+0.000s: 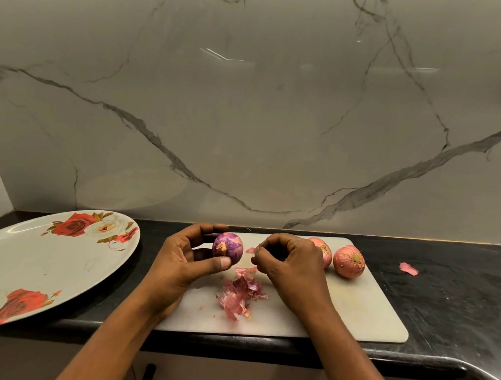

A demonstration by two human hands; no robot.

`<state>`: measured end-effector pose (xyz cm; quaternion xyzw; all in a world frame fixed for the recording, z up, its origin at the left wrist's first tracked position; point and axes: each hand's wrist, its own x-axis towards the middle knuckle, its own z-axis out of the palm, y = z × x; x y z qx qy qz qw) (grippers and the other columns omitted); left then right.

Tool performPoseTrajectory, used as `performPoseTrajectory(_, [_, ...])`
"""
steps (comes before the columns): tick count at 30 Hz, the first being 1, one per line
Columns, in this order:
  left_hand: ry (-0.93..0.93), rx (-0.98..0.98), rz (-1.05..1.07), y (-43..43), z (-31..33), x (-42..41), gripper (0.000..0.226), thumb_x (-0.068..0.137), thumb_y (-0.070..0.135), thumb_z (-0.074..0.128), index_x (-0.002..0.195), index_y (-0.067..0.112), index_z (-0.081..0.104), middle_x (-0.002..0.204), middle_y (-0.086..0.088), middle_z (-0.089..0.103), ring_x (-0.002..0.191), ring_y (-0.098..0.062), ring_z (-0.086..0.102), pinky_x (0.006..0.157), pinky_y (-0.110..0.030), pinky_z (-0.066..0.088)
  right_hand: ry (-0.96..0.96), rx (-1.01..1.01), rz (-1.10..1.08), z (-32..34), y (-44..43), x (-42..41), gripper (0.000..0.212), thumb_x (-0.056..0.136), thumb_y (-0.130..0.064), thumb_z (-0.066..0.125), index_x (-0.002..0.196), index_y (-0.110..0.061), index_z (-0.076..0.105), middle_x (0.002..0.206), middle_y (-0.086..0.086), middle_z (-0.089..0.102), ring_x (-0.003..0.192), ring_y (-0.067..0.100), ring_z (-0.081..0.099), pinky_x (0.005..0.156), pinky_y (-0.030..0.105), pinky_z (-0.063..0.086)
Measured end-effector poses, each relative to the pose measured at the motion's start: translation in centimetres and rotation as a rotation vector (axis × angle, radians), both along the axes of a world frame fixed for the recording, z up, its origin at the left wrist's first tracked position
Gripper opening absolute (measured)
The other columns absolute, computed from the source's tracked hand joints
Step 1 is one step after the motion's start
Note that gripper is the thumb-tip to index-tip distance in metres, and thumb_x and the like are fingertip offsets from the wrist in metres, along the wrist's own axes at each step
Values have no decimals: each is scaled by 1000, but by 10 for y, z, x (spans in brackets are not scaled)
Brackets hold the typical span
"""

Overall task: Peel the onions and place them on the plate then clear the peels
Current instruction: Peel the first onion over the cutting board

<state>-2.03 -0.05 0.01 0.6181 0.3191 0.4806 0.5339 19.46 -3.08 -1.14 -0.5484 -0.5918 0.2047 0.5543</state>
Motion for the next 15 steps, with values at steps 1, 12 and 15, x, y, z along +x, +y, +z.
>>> performPoseTrajectory(1, [-4, 2, -1, 0, 0, 0, 62, 70, 3, 86, 128, 18, 70, 123, -5, 74, 111, -30, 74, 90, -35, 63, 2, -2, 4, 0, 0, 0, 2, 87, -20, 80, 86, -22, 81, 79, -7, 79, 78, 11, 77, 76, 42, 66])
performPoseTrajectory(12, [4, 42, -4, -1, -1, 1, 62, 68, 0, 88, 126, 14, 71, 124, -6, 74, 111, -32, 75, 90, -39, 64, 57, -33, 228, 8, -8, -4, 20, 95, -24, 78, 113, -18, 83, 95, -4, 82, 88, 14, 79, 79, 38, 67])
performPoseTrajectory(15, [18, 59, -5, 0, -1, 0, 62, 67, -1, 89, 125, 12, 71, 124, -8, 73, 111, -33, 74, 93, -44, 63, 69, -20, 251, 10, -11, -5, 22, 91, -28, 83, 111, -19, 83, 94, -6, 82, 87, 13, 79, 78, 36, 67])
